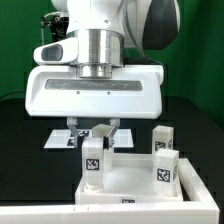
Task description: Assemble square table
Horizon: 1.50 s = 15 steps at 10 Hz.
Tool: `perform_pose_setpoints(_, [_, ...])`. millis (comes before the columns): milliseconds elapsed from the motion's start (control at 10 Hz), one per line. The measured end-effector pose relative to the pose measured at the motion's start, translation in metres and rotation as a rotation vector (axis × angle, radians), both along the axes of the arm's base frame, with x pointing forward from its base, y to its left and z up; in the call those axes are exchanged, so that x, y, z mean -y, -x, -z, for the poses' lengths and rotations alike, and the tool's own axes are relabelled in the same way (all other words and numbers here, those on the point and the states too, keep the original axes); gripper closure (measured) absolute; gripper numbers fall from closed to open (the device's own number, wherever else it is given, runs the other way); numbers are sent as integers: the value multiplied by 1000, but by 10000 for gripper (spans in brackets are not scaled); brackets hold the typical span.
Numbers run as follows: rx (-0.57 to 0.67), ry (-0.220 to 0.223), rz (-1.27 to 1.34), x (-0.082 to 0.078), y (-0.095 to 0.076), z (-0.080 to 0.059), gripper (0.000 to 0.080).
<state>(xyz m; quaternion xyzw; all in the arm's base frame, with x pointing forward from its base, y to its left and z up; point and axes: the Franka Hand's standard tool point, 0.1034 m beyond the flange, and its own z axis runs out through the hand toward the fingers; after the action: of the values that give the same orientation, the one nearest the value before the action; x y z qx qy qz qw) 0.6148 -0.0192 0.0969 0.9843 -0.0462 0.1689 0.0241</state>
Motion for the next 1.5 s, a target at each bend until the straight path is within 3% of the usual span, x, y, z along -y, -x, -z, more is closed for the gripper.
perform_pose_setpoints(600, [65, 26, 4, 4, 2, 4, 512])
perform_pose_setpoints(800, [64, 26, 4, 4, 2, 4, 229])
perform_pose_setpoints(900, [64, 26, 3, 4, 2, 4, 229])
perform_pose_setpoints(1000, [55, 21, 0, 6, -1, -1, 164])
perform_pose_setpoints(1500, [44, -1, -11, 10, -12, -30, 151])
